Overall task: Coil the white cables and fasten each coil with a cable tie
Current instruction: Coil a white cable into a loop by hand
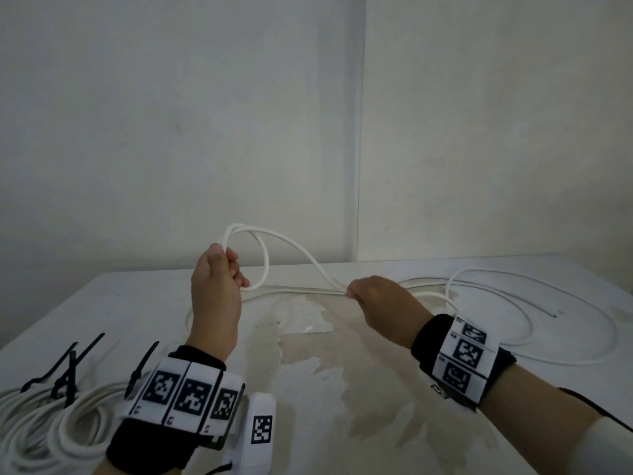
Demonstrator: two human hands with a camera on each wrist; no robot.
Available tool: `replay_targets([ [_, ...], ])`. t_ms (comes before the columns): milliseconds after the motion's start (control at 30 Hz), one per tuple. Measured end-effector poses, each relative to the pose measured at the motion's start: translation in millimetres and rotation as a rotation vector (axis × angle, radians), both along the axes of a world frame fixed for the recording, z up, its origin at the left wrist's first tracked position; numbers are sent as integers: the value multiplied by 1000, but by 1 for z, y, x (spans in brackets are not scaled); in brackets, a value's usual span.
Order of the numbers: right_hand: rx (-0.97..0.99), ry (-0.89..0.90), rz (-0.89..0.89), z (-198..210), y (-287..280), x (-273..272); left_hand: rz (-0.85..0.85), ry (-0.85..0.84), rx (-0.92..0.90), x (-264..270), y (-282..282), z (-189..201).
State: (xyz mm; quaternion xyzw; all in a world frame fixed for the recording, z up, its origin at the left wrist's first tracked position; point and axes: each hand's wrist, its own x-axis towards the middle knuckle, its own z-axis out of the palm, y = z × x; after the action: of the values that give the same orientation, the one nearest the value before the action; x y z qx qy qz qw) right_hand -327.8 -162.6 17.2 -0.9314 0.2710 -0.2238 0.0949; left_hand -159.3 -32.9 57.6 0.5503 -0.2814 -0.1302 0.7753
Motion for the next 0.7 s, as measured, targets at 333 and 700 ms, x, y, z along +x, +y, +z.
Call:
replay_targets([
  [333, -617, 46, 391, 5, 32, 17, -72, -250, 177, -24, -9, -16],
  [700, -107, -300, 363, 28, 42, 10, -417, -335, 413, -48, -4, -22],
])
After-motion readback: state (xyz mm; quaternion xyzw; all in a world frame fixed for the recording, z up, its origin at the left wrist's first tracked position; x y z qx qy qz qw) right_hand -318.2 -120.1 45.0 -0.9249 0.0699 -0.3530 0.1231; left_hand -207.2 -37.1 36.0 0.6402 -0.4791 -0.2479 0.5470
